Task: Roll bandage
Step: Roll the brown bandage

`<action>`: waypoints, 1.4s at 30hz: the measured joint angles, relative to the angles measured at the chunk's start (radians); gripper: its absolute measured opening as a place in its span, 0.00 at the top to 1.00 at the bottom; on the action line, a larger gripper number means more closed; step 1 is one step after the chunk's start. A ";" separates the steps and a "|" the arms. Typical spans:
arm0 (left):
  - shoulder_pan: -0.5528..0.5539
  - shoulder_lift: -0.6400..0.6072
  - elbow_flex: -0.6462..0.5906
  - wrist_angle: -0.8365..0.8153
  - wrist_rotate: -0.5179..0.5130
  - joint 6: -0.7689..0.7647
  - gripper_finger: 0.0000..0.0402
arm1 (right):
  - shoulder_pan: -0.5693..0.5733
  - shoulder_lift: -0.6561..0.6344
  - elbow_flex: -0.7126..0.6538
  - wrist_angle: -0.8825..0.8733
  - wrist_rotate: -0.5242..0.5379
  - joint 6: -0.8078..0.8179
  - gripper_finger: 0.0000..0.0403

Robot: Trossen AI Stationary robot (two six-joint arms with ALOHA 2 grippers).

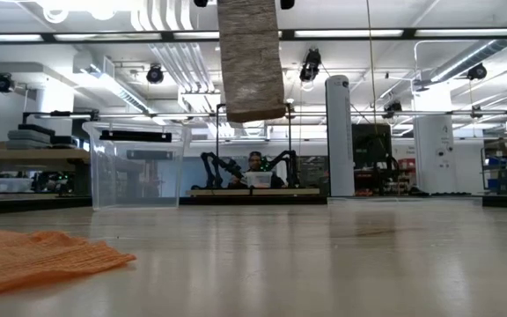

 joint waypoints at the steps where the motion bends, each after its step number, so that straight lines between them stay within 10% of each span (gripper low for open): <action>1: 0.000 0.002 0.000 0.004 0.000 -0.001 0.38 | 0.000 0.000 0.000 0.000 0.000 -0.019 0.68; 23: -0.001 0.004 -0.006 0.052 -0.008 0.056 0.74 | 0.002 0.000 0.000 0.007 -0.039 -0.138 0.69; 42: -0.001 0.004 -0.021 0.096 -0.008 0.082 0.49 | 0.002 0.000 0.000 0.014 -0.041 -0.115 0.70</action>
